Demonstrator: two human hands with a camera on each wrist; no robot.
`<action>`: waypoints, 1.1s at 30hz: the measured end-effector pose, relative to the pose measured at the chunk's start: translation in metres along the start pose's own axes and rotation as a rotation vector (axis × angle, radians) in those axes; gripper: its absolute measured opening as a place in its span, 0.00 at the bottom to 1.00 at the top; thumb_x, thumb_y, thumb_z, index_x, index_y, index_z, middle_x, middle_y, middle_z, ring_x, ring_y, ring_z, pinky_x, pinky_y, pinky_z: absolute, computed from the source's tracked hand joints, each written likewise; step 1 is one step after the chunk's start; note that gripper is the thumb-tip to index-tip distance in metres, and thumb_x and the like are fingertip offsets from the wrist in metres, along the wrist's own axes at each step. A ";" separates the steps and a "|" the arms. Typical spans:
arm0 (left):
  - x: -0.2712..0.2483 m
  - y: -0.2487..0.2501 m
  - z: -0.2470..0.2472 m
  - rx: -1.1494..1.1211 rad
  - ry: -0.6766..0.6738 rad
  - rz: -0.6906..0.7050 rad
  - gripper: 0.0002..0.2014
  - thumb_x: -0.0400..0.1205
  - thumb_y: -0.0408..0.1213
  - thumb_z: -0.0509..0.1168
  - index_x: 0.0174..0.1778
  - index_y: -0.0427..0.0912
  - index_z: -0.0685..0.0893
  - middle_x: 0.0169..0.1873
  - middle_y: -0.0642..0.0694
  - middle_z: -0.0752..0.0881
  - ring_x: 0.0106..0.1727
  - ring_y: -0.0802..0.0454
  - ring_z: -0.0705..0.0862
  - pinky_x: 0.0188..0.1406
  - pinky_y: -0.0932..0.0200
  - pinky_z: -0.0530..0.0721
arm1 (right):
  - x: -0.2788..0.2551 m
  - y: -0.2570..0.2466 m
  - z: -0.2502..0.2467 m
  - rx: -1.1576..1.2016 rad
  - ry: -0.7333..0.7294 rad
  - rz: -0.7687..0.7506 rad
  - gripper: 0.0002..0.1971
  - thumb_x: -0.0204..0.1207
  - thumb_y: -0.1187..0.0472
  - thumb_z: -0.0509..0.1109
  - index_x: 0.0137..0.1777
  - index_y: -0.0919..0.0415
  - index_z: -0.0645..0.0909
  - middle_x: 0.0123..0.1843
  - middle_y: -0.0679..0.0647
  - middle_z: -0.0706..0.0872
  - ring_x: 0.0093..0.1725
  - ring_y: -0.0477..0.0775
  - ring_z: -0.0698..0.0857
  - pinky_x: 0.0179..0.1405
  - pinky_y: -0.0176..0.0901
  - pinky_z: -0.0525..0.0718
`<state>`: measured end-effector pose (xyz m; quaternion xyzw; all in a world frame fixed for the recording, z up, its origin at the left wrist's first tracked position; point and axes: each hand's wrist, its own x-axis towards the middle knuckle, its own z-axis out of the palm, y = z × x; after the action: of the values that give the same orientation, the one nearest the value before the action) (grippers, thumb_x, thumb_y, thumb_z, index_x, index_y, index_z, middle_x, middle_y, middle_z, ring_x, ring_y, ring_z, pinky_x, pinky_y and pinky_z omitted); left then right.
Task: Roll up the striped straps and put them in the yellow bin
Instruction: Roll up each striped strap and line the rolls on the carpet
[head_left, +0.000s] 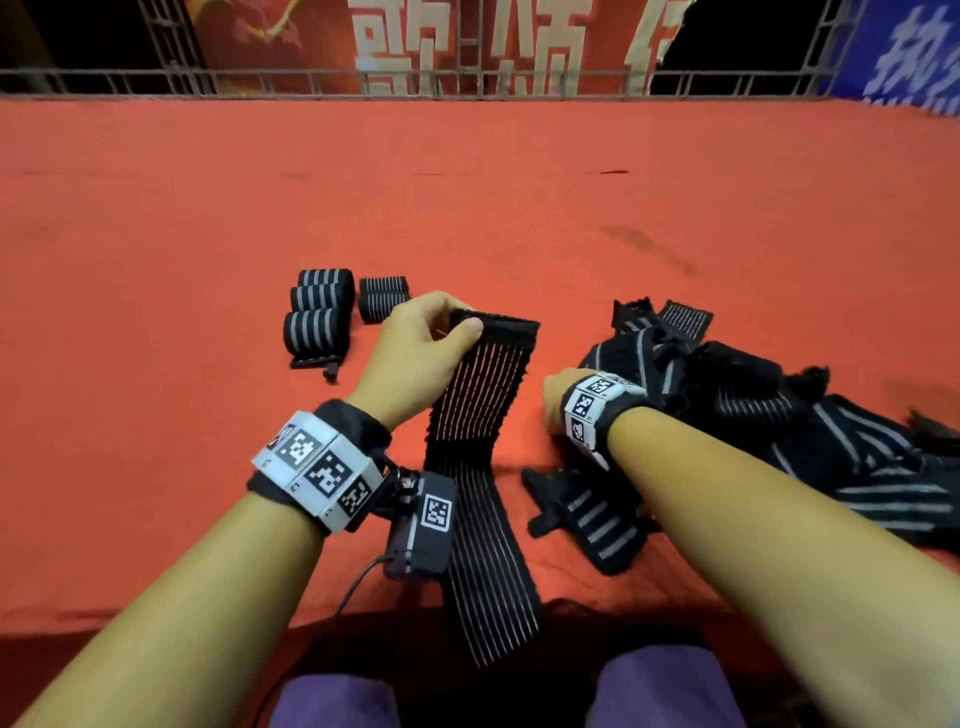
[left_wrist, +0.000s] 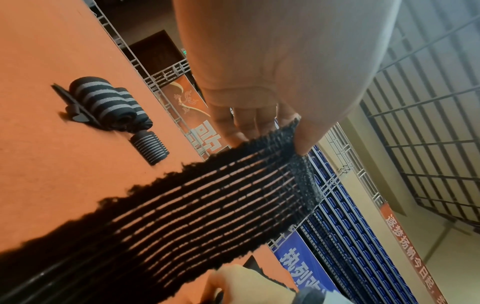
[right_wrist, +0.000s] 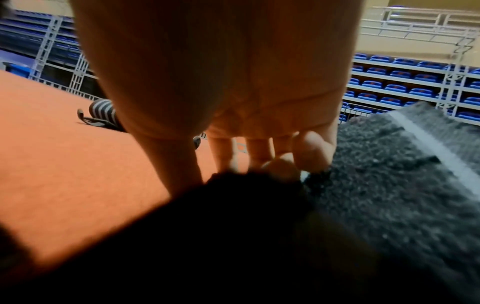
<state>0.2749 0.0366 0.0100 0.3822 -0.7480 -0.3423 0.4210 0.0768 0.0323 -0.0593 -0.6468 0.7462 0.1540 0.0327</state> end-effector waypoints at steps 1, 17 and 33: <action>0.001 -0.004 -0.002 -0.003 0.004 -0.007 0.06 0.84 0.34 0.67 0.45 0.35 0.85 0.44 0.32 0.87 0.41 0.49 0.83 0.49 0.45 0.84 | 0.004 0.000 0.000 -0.008 0.004 0.004 0.12 0.76 0.61 0.67 0.57 0.63 0.83 0.57 0.63 0.88 0.54 0.65 0.87 0.52 0.54 0.88; 0.009 0.015 -0.034 -0.099 0.145 -0.020 0.05 0.84 0.35 0.66 0.42 0.42 0.84 0.38 0.44 0.84 0.39 0.52 0.81 0.42 0.56 0.79 | -0.049 0.042 -0.132 0.809 0.650 -0.137 0.09 0.74 0.62 0.73 0.35 0.56 0.77 0.36 0.53 0.81 0.41 0.55 0.79 0.44 0.47 0.75; 0.019 0.053 -0.023 -0.005 0.202 -0.067 0.06 0.83 0.39 0.66 0.43 0.41 0.84 0.37 0.43 0.85 0.39 0.43 0.84 0.43 0.41 0.86 | -0.103 0.088 -0.155 1.349 0.915 -0.140 0.16 0.76 0.73 0.69 0.33 0.56 0.69 0.32 0.51 0.75 0.31 0.45 0.75 0.29 0.34 0.76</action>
<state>0.2742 0.0412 0.0705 0.4385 -0.6877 -0.3178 0.4835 0.0311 0.0985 0.1298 -0.5320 0.5757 -0.6098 0.1167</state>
